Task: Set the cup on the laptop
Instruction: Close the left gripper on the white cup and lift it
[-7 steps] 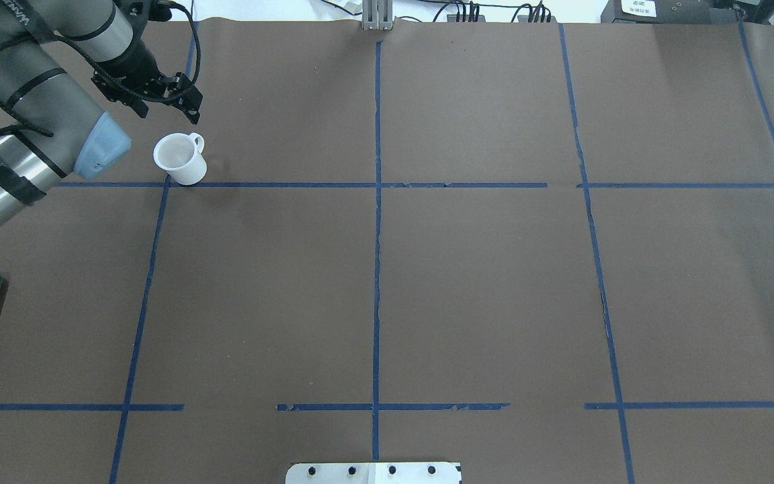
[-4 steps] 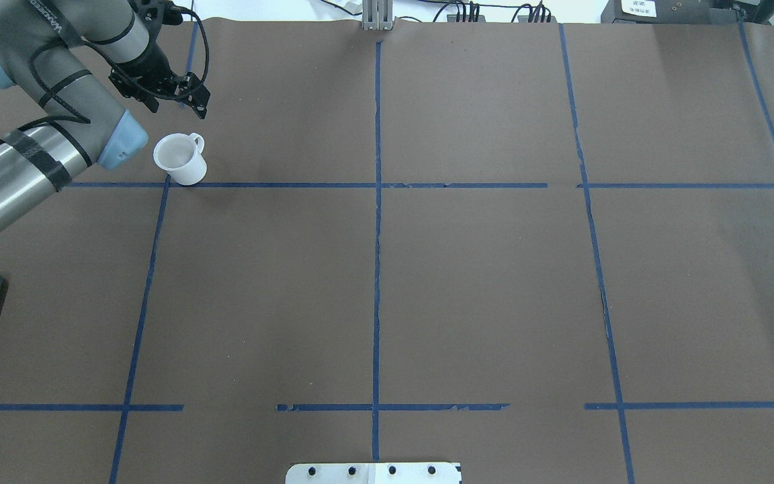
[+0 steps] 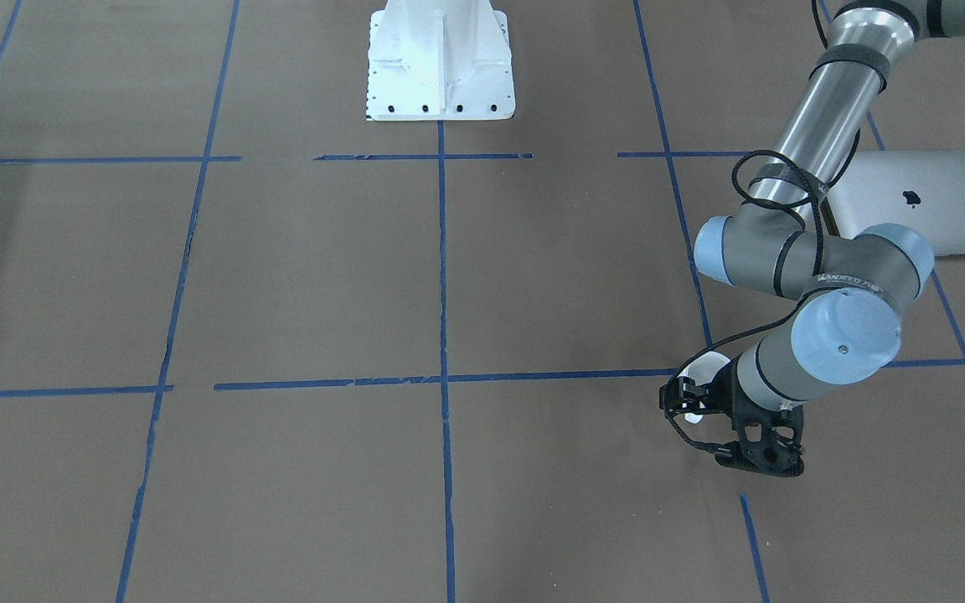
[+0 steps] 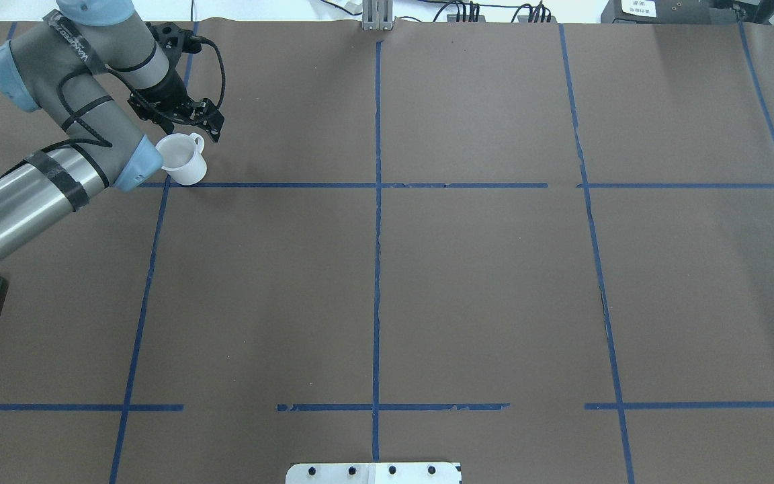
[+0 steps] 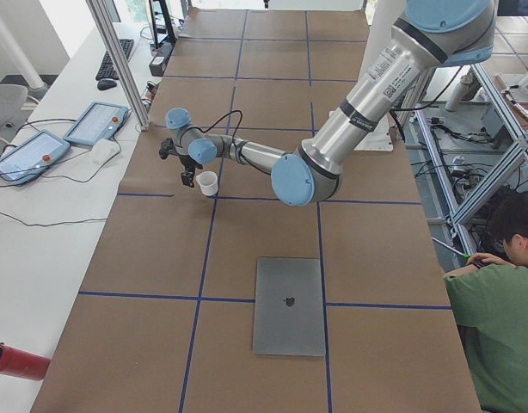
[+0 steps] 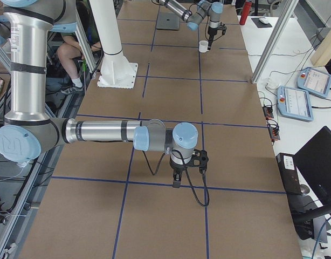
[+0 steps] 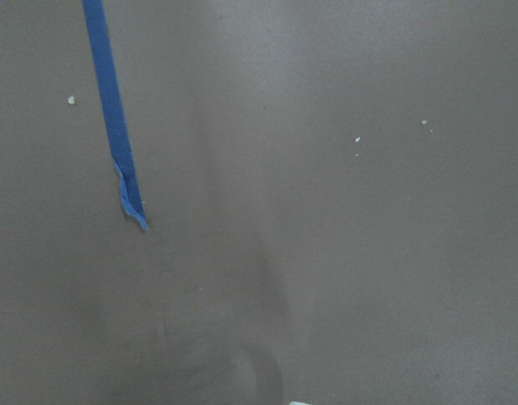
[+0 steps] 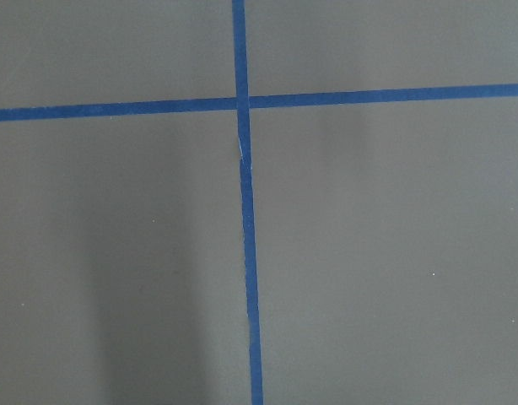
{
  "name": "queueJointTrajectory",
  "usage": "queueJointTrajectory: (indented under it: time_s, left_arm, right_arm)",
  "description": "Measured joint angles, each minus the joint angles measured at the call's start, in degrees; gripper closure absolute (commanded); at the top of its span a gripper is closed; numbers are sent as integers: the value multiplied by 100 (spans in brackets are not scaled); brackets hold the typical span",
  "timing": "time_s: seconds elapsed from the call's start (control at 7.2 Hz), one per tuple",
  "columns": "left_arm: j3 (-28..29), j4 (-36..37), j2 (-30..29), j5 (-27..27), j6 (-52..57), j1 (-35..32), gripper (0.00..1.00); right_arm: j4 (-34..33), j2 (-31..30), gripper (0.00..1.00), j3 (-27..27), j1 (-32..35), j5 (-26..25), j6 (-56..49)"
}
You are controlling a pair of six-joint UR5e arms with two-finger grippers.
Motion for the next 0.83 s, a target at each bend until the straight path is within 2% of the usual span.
queueJointTrajectory:
  time_s: [0.42,0.56,0.83]
  left_arm:
    - [72,-73,2,125,-97,40,74]
    - [74,-78,0,134,-102,42,100]
    - [71,-76,-23,138,-114,43,100]
  right_arm:
    - [0,0,0,0,0,0,0]
    - [0,0,0,0,0,0,0]
    - [-2,0,0,0,0,0,0]
